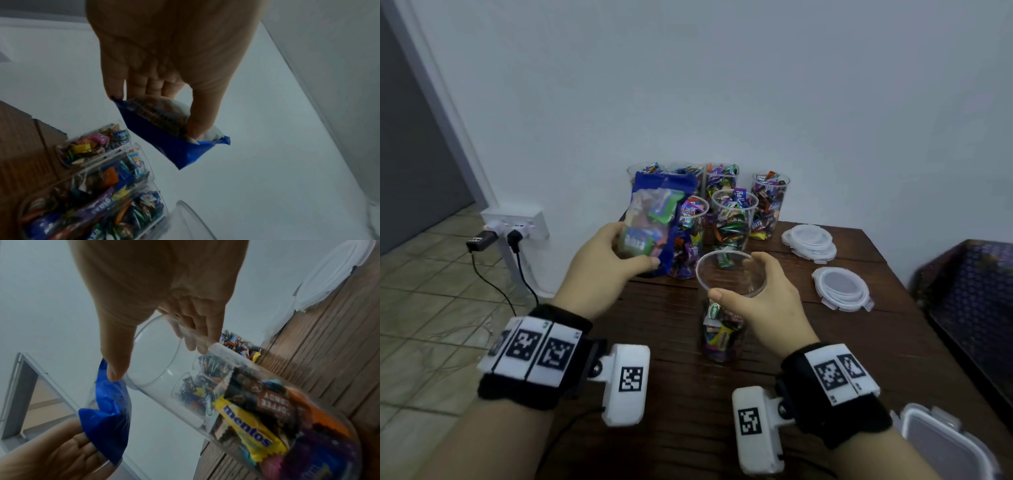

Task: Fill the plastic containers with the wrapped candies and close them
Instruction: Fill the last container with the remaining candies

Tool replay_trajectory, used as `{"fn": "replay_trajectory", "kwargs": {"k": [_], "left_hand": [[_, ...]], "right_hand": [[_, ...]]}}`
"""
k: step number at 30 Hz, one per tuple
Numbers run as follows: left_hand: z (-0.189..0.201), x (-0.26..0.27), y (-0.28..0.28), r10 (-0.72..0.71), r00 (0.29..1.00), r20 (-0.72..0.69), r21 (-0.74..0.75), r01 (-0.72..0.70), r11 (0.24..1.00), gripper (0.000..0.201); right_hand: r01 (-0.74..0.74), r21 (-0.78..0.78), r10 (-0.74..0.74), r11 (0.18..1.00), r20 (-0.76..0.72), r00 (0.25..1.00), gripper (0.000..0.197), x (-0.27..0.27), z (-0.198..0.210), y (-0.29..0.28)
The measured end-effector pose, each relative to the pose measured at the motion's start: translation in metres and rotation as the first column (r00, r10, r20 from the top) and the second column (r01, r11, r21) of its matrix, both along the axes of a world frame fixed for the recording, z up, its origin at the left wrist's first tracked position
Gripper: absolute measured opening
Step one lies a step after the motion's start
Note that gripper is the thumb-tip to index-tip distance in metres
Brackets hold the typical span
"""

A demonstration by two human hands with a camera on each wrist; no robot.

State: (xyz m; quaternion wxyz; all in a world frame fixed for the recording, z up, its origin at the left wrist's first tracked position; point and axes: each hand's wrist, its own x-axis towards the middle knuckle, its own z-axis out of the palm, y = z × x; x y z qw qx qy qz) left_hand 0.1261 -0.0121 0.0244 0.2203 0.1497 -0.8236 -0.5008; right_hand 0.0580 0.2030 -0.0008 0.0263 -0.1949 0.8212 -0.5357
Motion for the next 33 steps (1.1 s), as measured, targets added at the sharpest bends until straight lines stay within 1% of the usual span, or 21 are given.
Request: {"fn": "replay_trajectory", "kwargs": {"k": [2, 3, 5, 6, 7, 9, 11, 13, 15, 19, 22, 24, 26, 28, 29, 30, 32, 33], "left_hand": [[-0.001, 0.009, 0.008, -0.039, 0.999, -0.032, 0.026, 0.039, 0.999, 0.075], [-0.001, 0.013, 0.013, -0.061, 0.997, -0.047, 0.021, 0.062, 0.998, 0.07], [0.001, 0.023, 0.022, -0.097, 0.994, -0.059, -0.03, 0.096, 0.995, 0.06], [0.001, 0.027, 0.025, -0.113, 0.992, -0.061, -0.064, 0.109, 0.992, 0.058], [0.003, 0.03, 0.029, -0.13, 0.99, -0.059, -0.104, 0.123, 0.987, 0.059], [0.004, 0.037, 0.033, -0.167, 0.984, -0.065, -0.168, 0.154, 0.974, 0.063], [0.002, 0.041, 0.036, -0.212, 0.975, -0.064, -0.194, 0.196, 0.961, 0.065], [-0.001, 0.042, 0.038, -0.259, 0.964, -0.061, -0.202, 0.242, 0.949, 0.065], [-0.005, 0.042, 0.04, -0.295, 0.954, -0.05, -0.2, 0.28, 0.939, 0.063], [-0.012, 0.04, 0.038, -0.33, 0.944, -0.004, -0.193, 0.323, 0.927, 0.063], [-0.017, 0.04, 0.031, -0.341, 0.94, 0.014, -0.204, 0.337, 0.919, 0.065], [-0.019, 0.039, 0.026, -0.322, 0.947, -0.016, -0.19, 0.314, 0.93, 0.064], [-0.016, 0.04, 0.024, -0.231, 0.969, -0.088, -0.117, 0.22, 0.969, 0.05], [-0.008, 0.039, 0.026, -0.106, 0.979, -0.174, -0.027, 0.103, 0.994, 0.025], [-0.003, 0.038, 0.03, -0.08, 0.981, -0.178, -0.004, 0.08, 0.997, 0.012], [0.001, 0.036, 0.033, -0.088, 0.984, -0.154, 0.0, 0.089, 0.996, 0.016], [0.004, 0.033, 0.041, -0.157, 0.986, -0.058, 0.016, 0.158, 0.987, 0.036], [0.004, 0.032, 0.045, -0.176, 0.984, -0.028, 0.024, 0.176, 0.984, 0.04]], "right_hand": [[-0.038, 0.041, 0.038, 0.998, 0.006, 0.999, 0.089, 0.003, 0.003, 0.009], [-0.055, 0.079, 0.056, 0.995, -0.008, 0.998, 0.087, 0.003, 0.004, 0.012], [-0.052, 0.125, 0.063, 0.991, -0.081, 0.995, 0.08, 0.003, 0.008, 0.019], [-0.03, 0.098, 0.043, 0.995, -0.127, 0.991, 0.075, 0.003, 0.011, 0.022], [-0.005, 0.032, 0.011, 0.999, -0.166, 0.986, 0.071, 0.004, 0.016, 0.023], [-0.003, -0.146, -0.028, 0.989, -0.209, 0.978, 0.058, 0.005, 0.029, 0.025], [-0.067, -0.247, 0.023, 0.967, -0.178, 0.984, 0.051, 0.009, 0.045, 0.023], [-0.171, -0.268, 0.146, 0.948, -0.11, 0.983, 0.043, 0.014, 0.056, 0.019], [-0.238, -0.274, 0.241, 0.932, -0.025, 0.97, 0.033, 0.017, 0.063, 0.013], [-0.283, -0.279, 0.322, 0.917, 0.104, 0.941, 0.028, 0.018, 0.063, 0.003], [-0.308, -0.361, 0.393, 0.88, 0.19, 0.9, 0.031, 0.023, 0.056, 0.0], [-0.323, -0.415, 0.439, 0.85, 0.222, 0.87, 0.029, 0.028, 0.051, -0.003], [-0.333, -0.443, 0.469, 0.833, 0.243, 0.849, 0.028, 0.031, 0.047, -0.007], [-0.353, -0.43, 0.485, 0.831, 0.25, 0.838, 0.031, 0.034, 0.044, -0.012], [-0.367, -0.412, 0.493, 0.834, 0.256, 0.832, 0.033, 0.035, 0.042, -0.015], [-0.383, -0.39, 0.499, 0.837, 0.258, 0.827, 0.033, 0.037, 0.041, -0.018], [-0.405, -0.343, 0.497, 0.848, 0.247, 0.832, 0.033, 0.041, 0.039, -0.024], [-0.411, -0.318, 0.492, 0.854, 0.239, 0.837, 0.032, 0.043, 0.038, -0.027]]}}
